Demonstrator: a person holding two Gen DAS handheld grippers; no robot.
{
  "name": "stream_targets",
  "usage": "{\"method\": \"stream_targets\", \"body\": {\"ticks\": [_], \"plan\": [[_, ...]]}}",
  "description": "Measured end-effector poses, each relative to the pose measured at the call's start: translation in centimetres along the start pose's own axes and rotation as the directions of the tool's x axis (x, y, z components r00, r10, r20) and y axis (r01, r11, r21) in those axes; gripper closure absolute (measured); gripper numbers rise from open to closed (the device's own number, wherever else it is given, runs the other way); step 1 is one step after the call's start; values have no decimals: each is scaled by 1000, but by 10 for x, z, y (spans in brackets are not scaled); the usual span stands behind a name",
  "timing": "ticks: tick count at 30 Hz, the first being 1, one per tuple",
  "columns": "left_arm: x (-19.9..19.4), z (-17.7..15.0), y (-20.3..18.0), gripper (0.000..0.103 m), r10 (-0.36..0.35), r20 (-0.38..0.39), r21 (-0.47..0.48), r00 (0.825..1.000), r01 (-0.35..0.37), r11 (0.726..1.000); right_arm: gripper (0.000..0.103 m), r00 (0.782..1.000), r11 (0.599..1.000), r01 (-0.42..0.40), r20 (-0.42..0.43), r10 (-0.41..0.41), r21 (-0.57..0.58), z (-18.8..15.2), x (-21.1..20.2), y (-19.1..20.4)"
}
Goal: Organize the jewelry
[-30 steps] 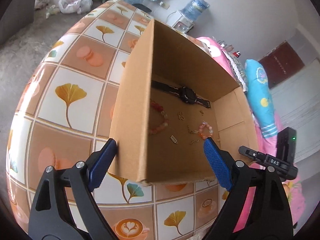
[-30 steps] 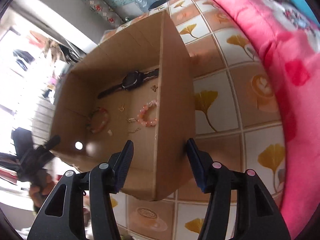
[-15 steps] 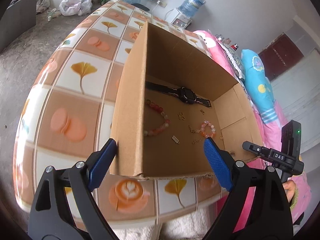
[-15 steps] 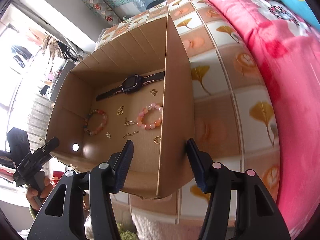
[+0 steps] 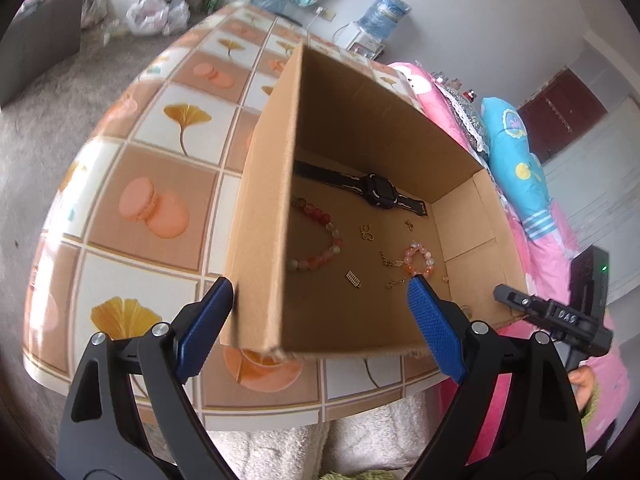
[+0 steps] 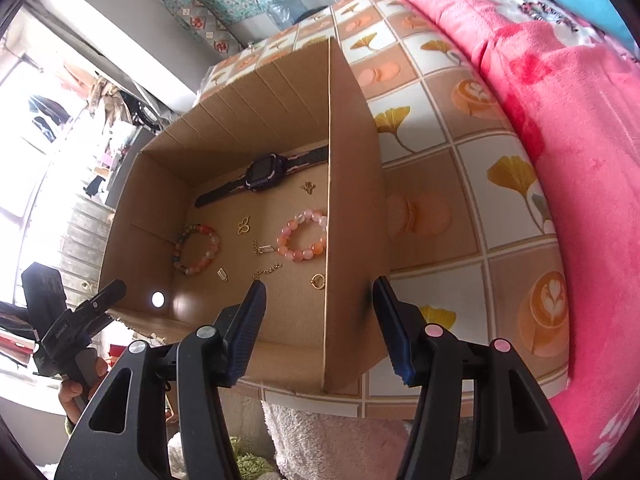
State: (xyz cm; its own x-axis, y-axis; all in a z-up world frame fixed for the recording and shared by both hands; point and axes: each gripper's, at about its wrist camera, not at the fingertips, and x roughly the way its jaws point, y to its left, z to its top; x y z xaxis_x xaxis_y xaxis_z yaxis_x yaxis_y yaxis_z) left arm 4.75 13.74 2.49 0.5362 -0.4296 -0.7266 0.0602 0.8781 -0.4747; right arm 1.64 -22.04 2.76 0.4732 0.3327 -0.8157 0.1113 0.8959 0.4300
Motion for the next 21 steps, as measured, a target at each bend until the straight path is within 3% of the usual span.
{"method": "stream_targets", "body": {"ticks": [4,7,10,13,15,17,21], "plan": [[-26,-12,-13,17,75,109,89,991,-85,992,43,996,999,51,80,-51,0,-10,-25,1],[-49,-28,-25,15,149,189,140,971,-176,974,37,977,990,139,166,-136,-6,-25,-51,5],[-70,-44,-39,13,237,254,169,938,-284,944,27,949,974,220,240,-203,-45,-46,-68,18],[-82,-55,-50,11,282,285,160,916,-336,928,18,919,950,295,300,-255,-96,-68,-77,39],[-87,-61,-57,9,285,293,151,913,-339,929,11,902,938,328,330,-276,-112,-78,-78,49],[-87,-65,-63,9,286,291,152,913,-339,928,9,900,933,334,341,-273,-135,-88,-75,61],[-83,-72,-82,9,328,314,188,891,-397,898,7,891,915,366,345,-294,-167,-103,-67,79]]}}
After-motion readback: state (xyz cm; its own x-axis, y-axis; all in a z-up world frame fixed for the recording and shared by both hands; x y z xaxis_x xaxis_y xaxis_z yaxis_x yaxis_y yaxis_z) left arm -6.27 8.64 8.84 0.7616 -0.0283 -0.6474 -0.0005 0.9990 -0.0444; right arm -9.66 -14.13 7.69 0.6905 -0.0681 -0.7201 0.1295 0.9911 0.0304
